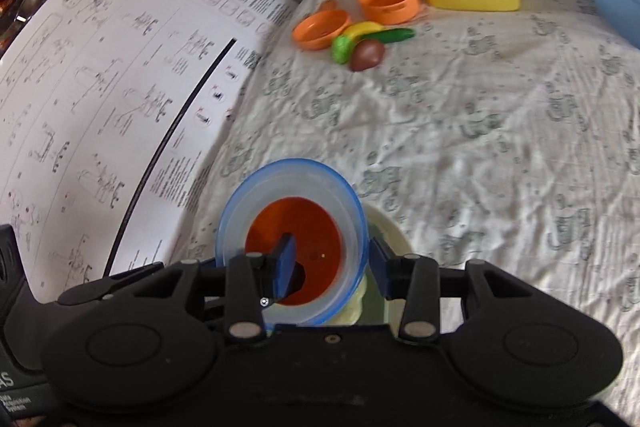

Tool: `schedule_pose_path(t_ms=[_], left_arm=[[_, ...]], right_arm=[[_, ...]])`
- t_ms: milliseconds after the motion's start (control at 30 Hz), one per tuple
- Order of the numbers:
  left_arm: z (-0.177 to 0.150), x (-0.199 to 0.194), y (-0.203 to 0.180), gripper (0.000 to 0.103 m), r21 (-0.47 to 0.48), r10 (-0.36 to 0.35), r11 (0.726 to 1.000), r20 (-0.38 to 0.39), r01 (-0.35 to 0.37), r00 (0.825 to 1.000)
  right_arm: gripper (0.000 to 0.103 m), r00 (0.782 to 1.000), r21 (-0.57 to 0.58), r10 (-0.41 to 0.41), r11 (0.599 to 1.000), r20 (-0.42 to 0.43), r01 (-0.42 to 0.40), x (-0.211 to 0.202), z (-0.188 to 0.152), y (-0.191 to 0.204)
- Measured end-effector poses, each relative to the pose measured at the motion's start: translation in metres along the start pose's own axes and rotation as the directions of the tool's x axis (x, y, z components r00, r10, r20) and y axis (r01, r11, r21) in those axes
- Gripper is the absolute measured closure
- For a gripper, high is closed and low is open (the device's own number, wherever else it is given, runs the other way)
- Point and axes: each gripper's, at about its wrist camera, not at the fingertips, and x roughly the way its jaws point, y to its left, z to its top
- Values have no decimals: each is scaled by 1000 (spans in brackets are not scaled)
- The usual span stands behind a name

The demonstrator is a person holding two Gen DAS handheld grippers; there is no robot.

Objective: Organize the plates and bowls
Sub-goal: 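Carry the nested bowls with the left gripper onto the plate stack, then lower the bowls onto the plates and open the left gripper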

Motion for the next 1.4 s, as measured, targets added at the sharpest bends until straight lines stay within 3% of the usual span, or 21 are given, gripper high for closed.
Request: schedule_pose_path(t_ms=[200, 700, 1400], left_arm=[[-13, -1, 20, 61, -23, 6, 1000, -30, -6, 1000], [-23, 22, 30, 60, -37, -1, 999, -97, -3, 995], [-22, 32, 27, 51, -17, 14, 1000, -109, -16, 994]], right_arm=[[62, 998, -7, 12, 1000, -55, -13, 16, -10, 14], [62, 991, 23, -2, 1000, -132, 5, 43, -17, 3], [60, 990, 59, 24, 998, -139, -15, 49, -16, -3]])
